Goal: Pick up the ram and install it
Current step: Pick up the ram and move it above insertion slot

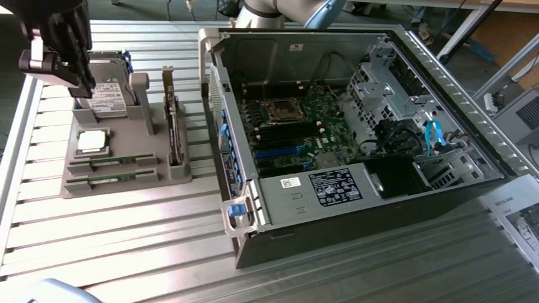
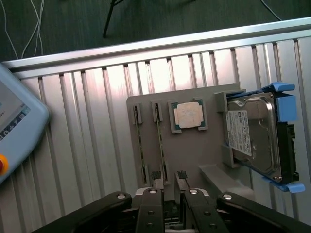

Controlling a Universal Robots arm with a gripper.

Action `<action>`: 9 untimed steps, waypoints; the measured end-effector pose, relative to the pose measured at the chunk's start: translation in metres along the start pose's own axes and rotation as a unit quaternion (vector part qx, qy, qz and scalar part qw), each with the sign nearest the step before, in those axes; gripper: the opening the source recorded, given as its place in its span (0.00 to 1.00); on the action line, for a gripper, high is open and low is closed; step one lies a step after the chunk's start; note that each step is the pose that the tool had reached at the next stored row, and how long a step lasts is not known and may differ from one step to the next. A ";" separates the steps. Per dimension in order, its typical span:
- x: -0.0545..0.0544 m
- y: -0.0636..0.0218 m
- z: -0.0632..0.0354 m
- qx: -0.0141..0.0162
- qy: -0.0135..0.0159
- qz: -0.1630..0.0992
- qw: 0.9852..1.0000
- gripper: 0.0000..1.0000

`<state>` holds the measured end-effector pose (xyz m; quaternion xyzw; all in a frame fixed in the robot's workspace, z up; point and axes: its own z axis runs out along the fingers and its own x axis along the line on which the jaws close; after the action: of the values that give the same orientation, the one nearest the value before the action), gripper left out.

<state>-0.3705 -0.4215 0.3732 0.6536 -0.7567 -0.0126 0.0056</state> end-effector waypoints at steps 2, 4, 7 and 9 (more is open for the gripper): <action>0.000 -0.0001 0.0038 0.000 0.000 0.000 1.000 0.24; 0.000 -0.0002 0.0079 0.000 0.000 0.000 1.000 0.24; 0.000 -0.0004 0.0135 0.000 0.000 0.000 1.000 0.24; 0.000 -0.0005 0.0171 0.000 0.000 0.000 1.000 0.24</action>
<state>-0.3705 -0.4216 0.3561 0.6537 -0.7567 -0.0127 0.0056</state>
